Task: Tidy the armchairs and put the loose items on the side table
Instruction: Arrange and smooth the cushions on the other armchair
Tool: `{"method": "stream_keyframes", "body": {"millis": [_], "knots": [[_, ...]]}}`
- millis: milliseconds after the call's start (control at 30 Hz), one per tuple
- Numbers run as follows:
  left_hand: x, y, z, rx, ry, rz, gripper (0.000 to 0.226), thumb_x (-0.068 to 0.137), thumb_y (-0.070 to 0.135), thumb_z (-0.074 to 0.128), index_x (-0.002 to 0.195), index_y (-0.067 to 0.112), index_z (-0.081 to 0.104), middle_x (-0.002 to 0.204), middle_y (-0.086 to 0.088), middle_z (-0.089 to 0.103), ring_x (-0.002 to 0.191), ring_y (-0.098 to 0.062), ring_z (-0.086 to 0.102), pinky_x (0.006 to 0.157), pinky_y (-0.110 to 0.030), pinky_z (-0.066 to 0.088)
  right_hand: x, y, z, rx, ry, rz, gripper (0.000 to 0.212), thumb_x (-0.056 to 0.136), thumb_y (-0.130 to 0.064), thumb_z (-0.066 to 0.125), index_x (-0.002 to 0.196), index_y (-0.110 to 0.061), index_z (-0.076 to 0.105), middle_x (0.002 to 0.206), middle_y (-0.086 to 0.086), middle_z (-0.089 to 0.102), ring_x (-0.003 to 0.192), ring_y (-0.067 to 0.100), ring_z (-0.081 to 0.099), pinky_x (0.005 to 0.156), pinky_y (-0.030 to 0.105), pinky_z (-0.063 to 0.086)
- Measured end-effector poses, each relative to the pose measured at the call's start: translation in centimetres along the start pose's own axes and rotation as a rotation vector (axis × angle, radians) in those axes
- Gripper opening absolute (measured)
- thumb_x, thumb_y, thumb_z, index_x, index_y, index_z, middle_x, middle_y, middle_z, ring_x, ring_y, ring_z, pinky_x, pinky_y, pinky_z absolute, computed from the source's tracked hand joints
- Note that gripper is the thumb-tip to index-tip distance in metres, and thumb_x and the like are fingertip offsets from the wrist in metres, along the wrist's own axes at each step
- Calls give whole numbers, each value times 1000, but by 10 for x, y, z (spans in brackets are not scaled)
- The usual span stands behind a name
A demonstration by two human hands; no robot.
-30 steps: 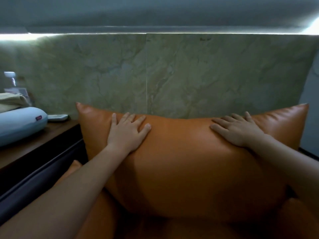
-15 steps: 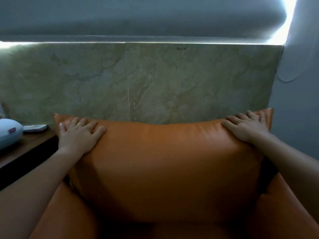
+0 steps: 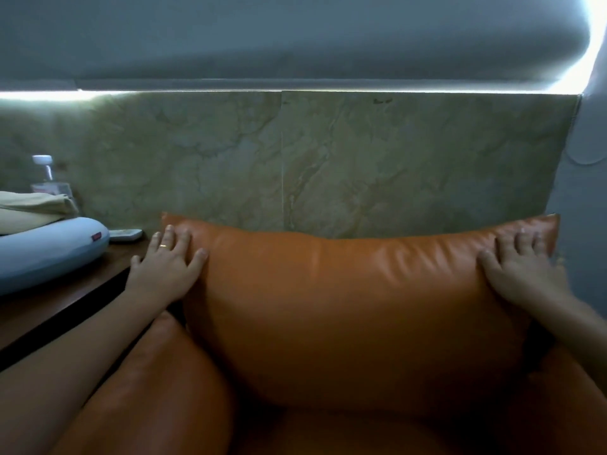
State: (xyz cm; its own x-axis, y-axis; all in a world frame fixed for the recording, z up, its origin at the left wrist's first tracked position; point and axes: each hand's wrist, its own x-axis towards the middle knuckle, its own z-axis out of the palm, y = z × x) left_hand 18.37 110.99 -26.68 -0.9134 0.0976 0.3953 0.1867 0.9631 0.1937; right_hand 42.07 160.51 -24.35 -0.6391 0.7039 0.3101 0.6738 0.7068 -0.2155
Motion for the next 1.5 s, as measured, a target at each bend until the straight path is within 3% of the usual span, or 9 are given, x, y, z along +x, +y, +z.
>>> {"method": "stream_keyframes", "body": {"millis": [100,233,333,467,733,933,1133,1333,1500], "knots": [[-29,-4,7,78,175,257,72,94,65,22,155,27,29,165,0,19,153,-21,12,114,-59,23,-64,-67,25,-10,39,-291,68,100,-59,10,161,-28,10,169,0,-4,155,21,-13,123,50,-9],[-35,21,15,32,104,459,74,91,66,5,156,35,20,166,5,13,154,-17,5,118,-60,12,-110,-184,45,51,-3,-674,65,101,-63,12,160,-36,8,168,-8,-1,154,16,-14,122,48,-13],[-29,45,23,-45,106,468,58,100,56,18,155,38,22,166,7,14,154,-16,4,119,-61,2,-127,-267,62,56,27,-825,68,97,-59,7,160,-34,14,168,-5,10,156,18,0,122,51,-7],[-10,31,39,-168,172,274,56,101,52,24,155,37,27,166,6,16,154,-17,4,123,-51,0,-133,-314,85,-17,133,-840,64,100,-48,8,160,-27,19,167,-3,19,155,21,11,123,54,4],[41,3,37,-269,84,24,63,99,60,22,157,34,21,167,6,7,154,-18,3,122,-51,5,-99,-280,90,94,180,-672,61,103,-54,19,159,-30,22,167,-2,20,155,21,9,126,44,2],[11,-6,26,-486,-22,-325,68,100,56,15,159,25,3,167,0,6,154,-26,4,119,-61,10,-84,-174,78,78,207,-475,62,102,-55,18,159,-30,23,167,-1,20,155,20,8,125,42,-2],[-59,35,19,-347,138,69,63,102,52,25,159,29,10,168,-2,0,154,-24,-2,118,-62,7,-58,-49,64,-19,216,-275,67,97,-58,7,159,-34,18,168,-4,12,155,21,3,123,49,-2],[-106,76,26,-129,202,393,65,100,57,19,159,32,8,167,2,1,154,-19,-1,119,-60,9,-72,-8,48,229,113,206,66,103,-51,18,161,-21,8,169,5,-2,155,32,-4,121,61,1],[-140,154,50,-165,257,593,64,102,43,19,160,19,3,167,3,0,154,-16,-1,121,-52,4,-149,-97,82,121,306,-523,61,104,-46,26,160,-22,15,167,-1,2,156,20,-3,125,48,-4]]}}
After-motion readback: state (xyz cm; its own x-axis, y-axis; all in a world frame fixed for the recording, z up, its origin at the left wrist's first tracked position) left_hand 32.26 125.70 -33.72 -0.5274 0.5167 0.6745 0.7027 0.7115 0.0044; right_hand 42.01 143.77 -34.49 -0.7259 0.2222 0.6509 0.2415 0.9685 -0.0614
